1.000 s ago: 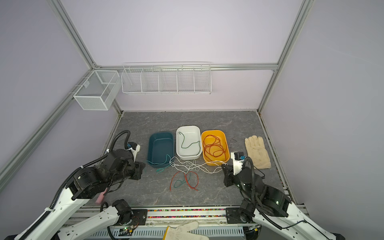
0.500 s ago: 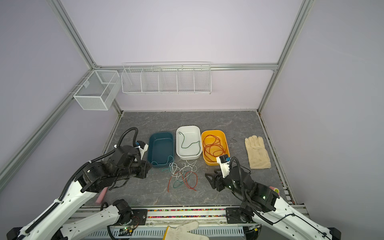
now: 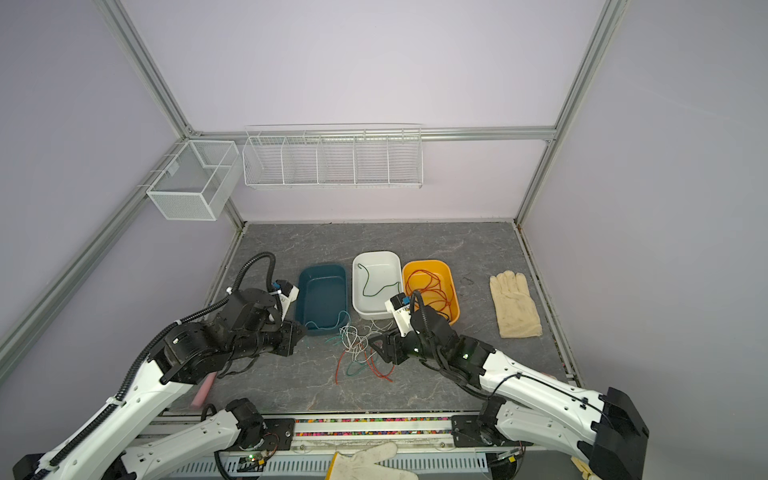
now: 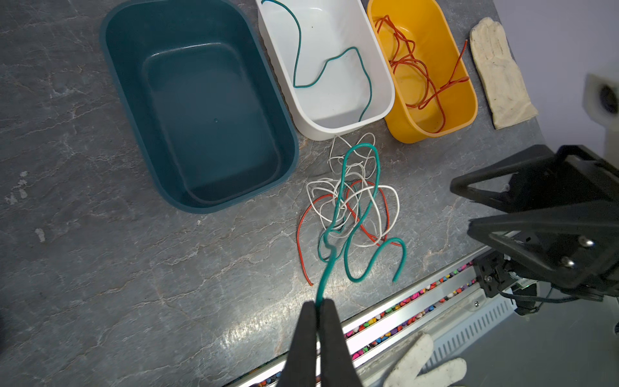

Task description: Untangle the cables

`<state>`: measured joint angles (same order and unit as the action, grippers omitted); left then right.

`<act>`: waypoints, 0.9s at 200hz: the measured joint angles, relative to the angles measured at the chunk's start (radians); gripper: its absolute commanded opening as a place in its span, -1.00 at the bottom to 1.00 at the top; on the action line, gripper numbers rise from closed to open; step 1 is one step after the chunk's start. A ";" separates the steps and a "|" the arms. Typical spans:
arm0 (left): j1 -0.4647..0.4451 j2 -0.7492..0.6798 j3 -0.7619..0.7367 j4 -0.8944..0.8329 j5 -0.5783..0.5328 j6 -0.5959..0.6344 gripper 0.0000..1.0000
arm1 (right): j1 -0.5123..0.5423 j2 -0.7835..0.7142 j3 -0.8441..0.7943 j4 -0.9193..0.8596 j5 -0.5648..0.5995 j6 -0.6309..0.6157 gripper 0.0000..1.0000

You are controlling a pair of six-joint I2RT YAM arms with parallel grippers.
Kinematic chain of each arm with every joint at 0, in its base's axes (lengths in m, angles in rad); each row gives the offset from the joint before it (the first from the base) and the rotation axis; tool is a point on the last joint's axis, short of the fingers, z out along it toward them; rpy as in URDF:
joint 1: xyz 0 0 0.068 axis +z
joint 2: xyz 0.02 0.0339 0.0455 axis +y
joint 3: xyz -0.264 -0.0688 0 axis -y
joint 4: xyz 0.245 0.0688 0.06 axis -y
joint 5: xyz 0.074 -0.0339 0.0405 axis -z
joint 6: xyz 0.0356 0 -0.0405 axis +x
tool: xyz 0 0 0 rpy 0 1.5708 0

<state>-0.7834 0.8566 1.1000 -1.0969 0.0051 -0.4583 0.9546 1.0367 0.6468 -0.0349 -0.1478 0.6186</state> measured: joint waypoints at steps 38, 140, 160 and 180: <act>0.000 -0.016 -0.002 0.001 0.004 0.000 -1.00 | 0.001 0.123 0.036 0.105 -0.019 0.072 0.00; 0.000 -0.070 -0.013 0.005 0.011 -0.001 -1.00 | 0.002 0.304 0.109 0.197 -0.051 0.113 -0.73; 0.000 -0.079 -0.023 0.004 0.010 0.000 -1.00 | 0.002 0.286 0.110 0.172 -0.022 0.097 -0.88; 0.000 -0.080 -0.029 -0.006 -0.007 0.002 -1.00 | -0.007 0.220 0.110 0.109 0.029 0.070 -0.88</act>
<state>-0.7834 0.7765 1.0714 -1.1030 -0.0021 -0.4564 0.9478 1.2572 0.7567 0.0746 -0.1184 0.6888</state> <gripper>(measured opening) 0.050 0.064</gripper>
